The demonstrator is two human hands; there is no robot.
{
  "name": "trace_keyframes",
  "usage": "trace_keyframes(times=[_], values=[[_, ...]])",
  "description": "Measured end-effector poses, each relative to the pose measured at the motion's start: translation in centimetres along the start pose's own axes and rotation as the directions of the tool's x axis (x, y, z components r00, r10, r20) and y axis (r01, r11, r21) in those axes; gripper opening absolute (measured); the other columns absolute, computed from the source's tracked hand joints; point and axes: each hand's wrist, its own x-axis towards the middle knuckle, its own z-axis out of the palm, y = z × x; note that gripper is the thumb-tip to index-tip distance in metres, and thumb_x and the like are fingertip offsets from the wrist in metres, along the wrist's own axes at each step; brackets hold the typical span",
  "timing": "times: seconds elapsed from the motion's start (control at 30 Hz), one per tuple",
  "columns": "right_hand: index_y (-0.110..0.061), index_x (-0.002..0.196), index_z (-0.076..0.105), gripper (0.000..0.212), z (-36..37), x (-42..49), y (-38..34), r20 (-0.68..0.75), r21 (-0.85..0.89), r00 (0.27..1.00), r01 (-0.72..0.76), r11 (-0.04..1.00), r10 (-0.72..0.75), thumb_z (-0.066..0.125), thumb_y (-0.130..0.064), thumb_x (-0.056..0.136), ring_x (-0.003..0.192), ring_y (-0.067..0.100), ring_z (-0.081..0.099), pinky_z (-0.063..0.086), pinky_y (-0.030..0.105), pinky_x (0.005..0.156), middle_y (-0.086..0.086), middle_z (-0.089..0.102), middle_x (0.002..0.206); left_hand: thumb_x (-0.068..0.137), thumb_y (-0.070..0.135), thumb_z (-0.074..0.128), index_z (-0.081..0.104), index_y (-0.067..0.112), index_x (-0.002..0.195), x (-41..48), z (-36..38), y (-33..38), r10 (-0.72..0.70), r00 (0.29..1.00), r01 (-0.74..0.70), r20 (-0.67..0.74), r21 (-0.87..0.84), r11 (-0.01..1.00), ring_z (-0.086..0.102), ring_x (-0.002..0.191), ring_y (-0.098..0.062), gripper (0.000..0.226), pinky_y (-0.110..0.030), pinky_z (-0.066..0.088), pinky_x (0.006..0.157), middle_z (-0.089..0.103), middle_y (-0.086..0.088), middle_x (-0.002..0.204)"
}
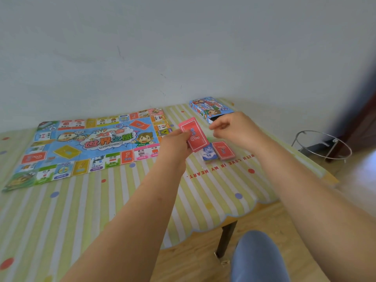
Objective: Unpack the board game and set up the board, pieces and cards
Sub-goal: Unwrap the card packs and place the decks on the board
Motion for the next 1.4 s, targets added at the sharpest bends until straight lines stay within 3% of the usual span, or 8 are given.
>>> trace_keyframes(times=[0.13,0.27,0.37,0.5,0.63,0.73,0.9,1.4], values=[[-0.02,0.11,0.072,0.028,-1.4,0.8,1.1,0.193,-0.419,0.977,0.0,0.908,0.09,0.069,-0.012,0.084,0.088,0.007,0.057,0.04,0.021,0.077,-0.006,0.069,0.109,0.097,0.011,0.052,0.056,0.015,0.104,-0.1,0.4,-0.3,-0.026,0.999,0.024,0.032,0.052,0.998,0.066,0.078,-0.017,0.009,-0.031,0.056,0.074,0.067,-0.008,0.088],[-0.02,0.112,0.072,0.03,-1.3,1.3,1.3,0.298,-0.539,0.945,0.049,0.841,0.136,0.074,-0.026,0.082,0.096,0.013,0.063,0.048,0.026,0.079,-0.005,0.07,0.111,0.096,0.008,0.053,0.058,0.011,0.108,-0.2,0.6,-0.9,-0.052,0.998,0.047,0.043,0.104,0.993,0.067,0.085,-0.023,0.014,-0.034,0.057,0.077,0.067,-0.013,0.099],[-0.021,0.109,0.074,0.034,-1.4,1.7,0.8,0.368,-0.592,0.918,0.113,0.798,0.144,0.077,-0.035,0.077,0.091,0.013,0.065,0.051,0.027,0.077,-0.005,0.072,0.105,0.095,0.007,0.054,0.057,0.012,0.087,-0.2,0.7,-1.2,-0.059,0.997,0.051,0.046,0.166,0.985,0.067,0.092,-0.026,0.01,-0.042,0.055,0.089,0.067,-0.015,0.101],[-0.019,0.104,0.075,0.04,-1.2,2.3,0.2,0.417,-0.666,0.89,0.162,0.728,0.183,0.079,-0.043,0.072,0.086,0.016,0.066,0.052,0.029,0.072,-0.003,0.073,0.096,0.094,0.009,0.055,0.058,0.016,0.088,0.2,0.9,-1.4,-0.042,0.999,0.035,0.026,0.225,0.974,0.068,0.097,-0.027,0.01,-0.046,0.053,0.093,0.069,-0.014,0.103],[-0.014,0.099,0.075,0.05,-0.6,2.8,-0.5,0.438,-0.705,0.867,0.166,0.69,0.238,0.083,-0.05,0.065,0.085,0.02,0.067,0.051,0.03,0.068,0.001,0.072,0.09,0.095,0.008,0.055,0.064,0.009,0.109,0.3,1.4,-1.5,-0.019,0.999,0.011,0.027,0.267,0.964,0.068,0.096,-0.028,0.017,-0.046,0.053,0.093,0.067,-0.005,0.085],[-0.013,0.091,0.073,0.048,-0.3,3.0,-1.0,0.438,-0.733,0.863,0.182,0.655,0.251,0.084,-0.05,0.063,0.079,0.022,0.066,0.051,0.03,0.069,0.0,0.068,0.079,0.095,0.009,0.055,0.061,0.005,0.12,0.5,1.5,-1.4,-0.031,0.999,0.025,0.021,0.269,0.963,0.068,0.095,-0.026,0.026,-0.045,0.053,0.092,0.067,-0.008,0.091],[-0.013,0.077,0.066,0.041,0.2,3.1,-1.0,0.412,-0.768,0.882,0.201,0.607,0.23,0.085,-0.047,0.065,0.065,0.021,0.057,0.049,0.029,0.065,0.0,0.059,0.067,0.094,0.008,0.056,0.06,0.005,0.122,0.6,1.5,-1.3,-0.052,0.999,0.048,0.008,0.252,0.967,0.068,0.096,-0.026,0.028,-0.045,0.054,0.091,0.068,-0.013,0.102],[-0.01,0.077,0.069,0.033,0.1,2.9,0.1,0.411,-0.725,0.898,0.219,0.653,0.156,0.078,-0.041,0.072,0.056,0.021,0.05,0.036,0.024,0.05,0.002,0.055,0.059,0.094,0.01,0.056,0.06,0.005,0.121,0.9,1.3,-1.5,-0.048,0.999,0.043,0.013,0.268,0.962,0.068,0.096,-0.026,0.027,-0.045,0.054,0.091,0.069,-0.014,0.107]])
